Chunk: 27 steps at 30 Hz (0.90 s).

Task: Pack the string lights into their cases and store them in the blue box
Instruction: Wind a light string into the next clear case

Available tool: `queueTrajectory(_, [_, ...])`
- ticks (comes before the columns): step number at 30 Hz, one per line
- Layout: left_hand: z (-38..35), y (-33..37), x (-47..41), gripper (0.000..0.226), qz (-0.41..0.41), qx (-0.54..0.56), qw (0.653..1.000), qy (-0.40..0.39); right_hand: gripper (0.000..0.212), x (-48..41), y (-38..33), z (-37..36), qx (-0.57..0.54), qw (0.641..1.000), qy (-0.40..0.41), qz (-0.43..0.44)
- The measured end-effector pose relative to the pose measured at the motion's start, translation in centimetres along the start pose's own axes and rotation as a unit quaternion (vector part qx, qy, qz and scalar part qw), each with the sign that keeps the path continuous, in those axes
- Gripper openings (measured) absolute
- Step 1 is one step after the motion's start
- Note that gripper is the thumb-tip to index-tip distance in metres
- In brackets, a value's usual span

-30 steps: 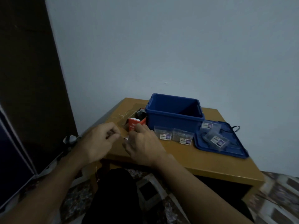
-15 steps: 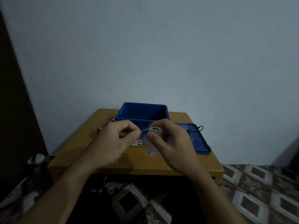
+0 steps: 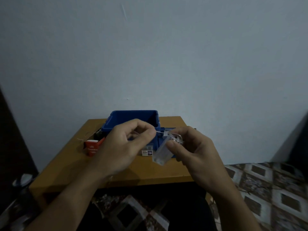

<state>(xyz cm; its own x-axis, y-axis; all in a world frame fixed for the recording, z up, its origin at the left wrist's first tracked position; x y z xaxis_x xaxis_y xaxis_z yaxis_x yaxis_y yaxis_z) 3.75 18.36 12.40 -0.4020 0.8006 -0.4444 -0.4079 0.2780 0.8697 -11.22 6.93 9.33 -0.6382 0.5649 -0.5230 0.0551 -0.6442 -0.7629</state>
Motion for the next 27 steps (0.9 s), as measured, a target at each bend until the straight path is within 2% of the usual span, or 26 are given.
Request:
queueTrajectory(5, [-1.7,0.8,-0.8,0.012,-0.008,-0.041,0.999,-0.026,0.014,0.7,0.3,0.8,-0.025,1.000,-0.008,-0.014])
queueTrajectory(10, [-2.6,0.7,-1.1,0.014,-0.002,-0.014,1.000,-0.015,0.018,1.5,0.7,1.1,-0.082,0.995,-0.040,-0.030])
queueTrajectory(14, [-3.4,2.0,-0.6,0.014,-0.063,-0.017,0.998,-0.015,0.014,1.9,1.1,1.3,-0.091,0.994,-0.052,-0.039])
queueTrajectory(18, [-3.7,2.7,-0.2,0.013,-0.095,-0.007,0.995,-0.010,0.020,2.0,1.1,1.6,-0.106,0.992,-0.051,-0.036])
queueTrajectory(21, [-4.0,3.3,0.4,0.012,-0.126,0.007,0.991,-0.035,0.020,2.1,0.7,2.0,-0.105,0.993,-0.038,-0.028])
queueTrajectory(24, [-4.5,4.2,1.3,0.010,-0.166,-0.023,0.985,-0.050,0.021,2.2,0.6,2.1,-0.090,0.995,-0.023,-0.034])
queueTrajectory(27, [-4.1,3.7,1.1,0.010,-0.149,-0.026,0.988,-0.035,0.021,2.2,0.5,2.2,-0.093,0.995,-0.015,-0.036])
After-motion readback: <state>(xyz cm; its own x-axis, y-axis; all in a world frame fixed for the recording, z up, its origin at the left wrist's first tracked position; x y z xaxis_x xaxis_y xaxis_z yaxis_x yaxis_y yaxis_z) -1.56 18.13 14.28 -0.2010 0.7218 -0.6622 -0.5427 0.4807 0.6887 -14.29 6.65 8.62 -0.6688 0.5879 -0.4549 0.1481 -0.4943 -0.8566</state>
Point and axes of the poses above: each hand's wrist, its own x-axis away from the middle knuckle, its own z-axis out of the back of the hand, y = z × x, the point moved 5 cm from there along -x, towards the middle knuckle, and after that the axes turned 11 degrees about x, right-handed, at the moved point
